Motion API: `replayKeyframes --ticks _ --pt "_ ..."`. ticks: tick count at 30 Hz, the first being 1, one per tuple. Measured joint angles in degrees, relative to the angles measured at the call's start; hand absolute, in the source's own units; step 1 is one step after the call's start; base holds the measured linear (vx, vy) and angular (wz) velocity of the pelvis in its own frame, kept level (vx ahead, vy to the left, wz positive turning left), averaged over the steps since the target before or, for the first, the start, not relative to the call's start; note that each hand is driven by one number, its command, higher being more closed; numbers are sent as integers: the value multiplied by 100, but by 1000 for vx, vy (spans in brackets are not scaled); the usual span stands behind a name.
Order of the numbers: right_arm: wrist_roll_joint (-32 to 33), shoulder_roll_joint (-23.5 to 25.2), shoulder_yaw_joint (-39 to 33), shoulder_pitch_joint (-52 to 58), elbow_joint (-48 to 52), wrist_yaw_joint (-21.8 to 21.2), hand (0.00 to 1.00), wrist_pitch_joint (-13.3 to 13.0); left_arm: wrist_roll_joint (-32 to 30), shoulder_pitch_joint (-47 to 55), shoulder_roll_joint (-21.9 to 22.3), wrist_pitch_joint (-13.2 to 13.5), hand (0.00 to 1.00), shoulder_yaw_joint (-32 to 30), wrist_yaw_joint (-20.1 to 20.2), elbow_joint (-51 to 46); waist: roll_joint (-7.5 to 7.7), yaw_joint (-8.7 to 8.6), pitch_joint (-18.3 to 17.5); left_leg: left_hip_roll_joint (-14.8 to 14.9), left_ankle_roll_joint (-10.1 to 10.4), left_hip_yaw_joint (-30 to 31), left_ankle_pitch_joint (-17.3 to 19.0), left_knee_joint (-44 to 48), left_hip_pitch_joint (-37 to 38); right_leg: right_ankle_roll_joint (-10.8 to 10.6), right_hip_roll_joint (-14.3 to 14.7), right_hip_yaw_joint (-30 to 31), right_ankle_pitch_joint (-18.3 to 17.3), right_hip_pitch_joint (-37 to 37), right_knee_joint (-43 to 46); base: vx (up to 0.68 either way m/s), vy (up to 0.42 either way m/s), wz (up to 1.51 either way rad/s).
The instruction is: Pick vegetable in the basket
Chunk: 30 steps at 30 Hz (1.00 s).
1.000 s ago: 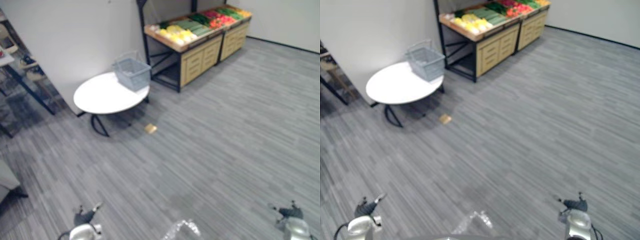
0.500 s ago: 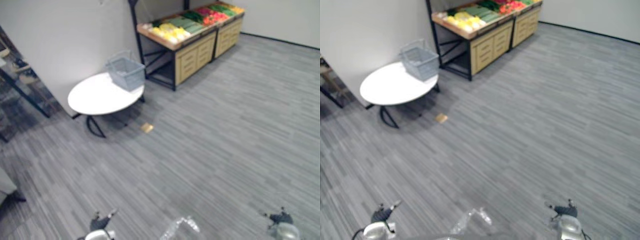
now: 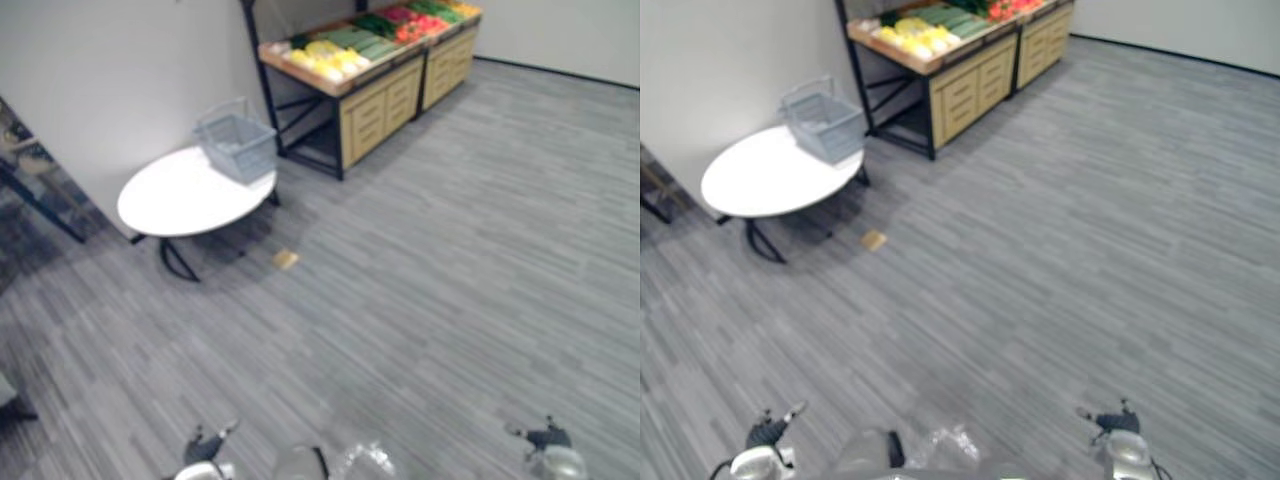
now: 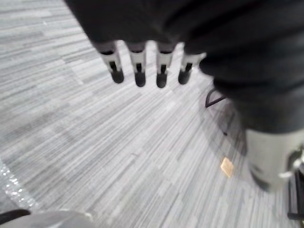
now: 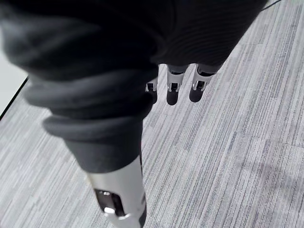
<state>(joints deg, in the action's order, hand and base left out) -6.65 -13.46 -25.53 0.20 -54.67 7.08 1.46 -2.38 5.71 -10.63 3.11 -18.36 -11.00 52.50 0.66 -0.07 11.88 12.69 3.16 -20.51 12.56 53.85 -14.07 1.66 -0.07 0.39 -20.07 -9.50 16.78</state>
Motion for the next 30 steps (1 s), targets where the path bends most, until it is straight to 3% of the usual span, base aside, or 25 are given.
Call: replayKeyframes --ticks 3,5,6,7,8,9,11,12,13,14,15,16,17,18,19,21,22,23,24,25,26,27,28,29,30 --pt "2 -56 -122 -53 -35 -4 0 47 0 3 49 3 0 2 0 8 31 35 -3 -426 32 -336 -11 -1922 -349 -157 -381 83 70 -226 -432 368 96 -13" --pt "0 -74 -349 -113 -46 -1 0 53 0 9 63 1 0 8 6 43 25 64 -4 -718 -85 -449 -627 -3468 -421 -325 -563 77 151 -456 -816 455 181 -11" --pt "-4 -129 -379 -112 -54 -4 0 52 -1 13 60 3 0 11 13 102 -76 89 -43 -788 -110 -395 -1006 -4222 -402 -398 -535 66 180 -552 -895 490 240 -19" --pt "-10 -134 -382 -87 -75 -5 0 45 -1 23 35 2 0 1 16 170 -95 141 -47 -764 -246 -359 -1348 -4352 -360 -521 -532 93 111 -629 -816 510 278 -24" --pt "-28 -106 -379 -66 -201 -20 0 38 -1 26 25 -6 0 -6 33 266 3 191 -90 -920 -609 -348 -1535 -4275 -255 -579 -688 134 76 -652 -470 631 351 -11" --pt "-30 -92 -389 -90 -323 -37 0 41 -2 25 40 2 0 -3 68 271 143 194 -155 -1054 -710 -361 -1329 -4165 -242 -648 -812 127 113 -404 135 550 297 10" --pt "-172 -53 -502 -121 -473 -57 0 42 1 60 36 -9 0 -12 133 290 400 191 -131 -1267 -817 -342 -805 -3878 77 -1414 -1024 219 704 191 1944 545 259 20" --pt "-200 -32 -517 -100 -472 -48 0 41 1 79 34 -13 0 -7 132 288 435 182 -126 -1328 -817 -281 -656 -3850 246 -1649 -1043 298 1050 343 2481 631 259 22" --pt "-216 -4 -504 -43 -474 -46 0 40 1 88 53 -59 0 13 137 286 430 168 -118 -1380 -838 -203 -473 -3871 632 -1850 -1051 345 1297 668 3602 589 220 29" --pt "-233 7 -417 -41 -462 -49 0 39 0 85 87 -63 0 31 140 278 348 153 -89 -1413 -833 -68 -354 -4047 1109 -1781 -1065 189 1256 986 4456 654 225 31" --pt "-236 8 -326 -38 -448 -51 0 38 0 74 91 -63 0 64 140 277 296 128 -76 -1420 -834 18 -329 -4183 1344 -1644 -1082 63 1183 1159 4722 492 154 45" --pt "-241 40 -256 -40 -411 -52 0 34 -1 57 94 -63 0 122 137 264 171 36 -79 -1415 -829 239 -327 -4495 1764 -1277 -1113 -247 981 1511 4962 569 118 65" --pt "-241 87 -234 -29 -328 -54 0 32 -1 46 90 -59 0 169 136 217 96 -35 -78 -1392 -819 411 -334 -4756 2110 -1017 -1127 -485 823 1865 4832 468 56 73" --pt "-241 111 -218 -30 -268 -54 0 28 -1 12 76 -61 0 217 132 221 44 -63 -42 -1390 -816 494 -335 -4846 2267 -909 -1112 -565 755 2034 4622 553 -1 82" --pt "-243 123 -212 -29 -247 -54 0 30 0 -17 84 -62 0 279 130 224 36 -131 -30 -1342 -813 637 -337 -4944 2521 -725 -1109 -689 644 2219 3873 434 -93 87" --pt "-243 142 -198 33 -241 -53 0 29 -1 -106 122 -61 0 302 128 232 -10 -163 -14 -1246 -782 928 -315 -4981 2720 -691 -1026 -753 659 2427 2318 421 -159 93" --pt "-247 143 -187 45 -240 -50 0 32 -8 -171 153 -58 0 353 123 233 -77 -178 -17 -1092 -558 1152 -170 -4996 2764 -747 -875 -602 889 2559 1112 409 -244 105" --pt "-249 172 -130 48 -220 -48 0 34 -55 -216 140 -52 0 388 118 241 -17 -235 -41 -1036 -325 1356 -18 -5038 2747 -856 -846 -272 1307 2600 -237 413 -275 110" --pt "-250 195 -118 40 -201 -46 0 33 -73 -215 127 -50 0 395 118 250 48 -255 -46 -1037 -226 1391 103 -5054 2774 -968 -898 -91 1438 2643 -634 431 -339 101" --pt "-273 245 -104 25 -200 -38 0 41 -122 -218 117 -53 0 388 112 299 203 -241 -2 -1053 -134 1537 366 -4965 2945 -1009 -1003 242 1477 2701 -650 476 -432 75" --pt "-366 236 -55 36 -168 -30 0 47 -130 -119 183 -66 0 386 114 371 179 -254 -25 -885 -65 1708 790 -4676 3057 -1034 -894 327 1668 2808 -12 592 -565 66" --pt "-405 222 6 77 -111 -30 0 48 -140 -85 225 -68 0 395 120 414 107 -281 -69 -757 -71 1761 939 -4535 3096 -1030 -772 260 1661 2854 355 518 -481 56" --pt "-467 210 149 121 9 -31 0 60 -231 -9 258 -70 0 395 125 478 -22 -208 -95 -636 -41 1827 969 -4004 3039 -1016 -694 178 1665 2853 729 587 -536 62" --pt "-479 167 387 104 271 -50 0 81 -294 13 354 -49 0 482 127 434 -155 -199 -85 -307 -119 1782 732 -2331 2252 -749 -617 -60 1401 2763 1019 387 -333 55" --pt "-490 135 469 86 419 -59 0 82 -290 -24 412 -53 0 517 126 400 -238 -182 -56 -128 -113 1757 461 -1656 1932 -665 -550 -183 1308 2659 1013 466 -392 49"
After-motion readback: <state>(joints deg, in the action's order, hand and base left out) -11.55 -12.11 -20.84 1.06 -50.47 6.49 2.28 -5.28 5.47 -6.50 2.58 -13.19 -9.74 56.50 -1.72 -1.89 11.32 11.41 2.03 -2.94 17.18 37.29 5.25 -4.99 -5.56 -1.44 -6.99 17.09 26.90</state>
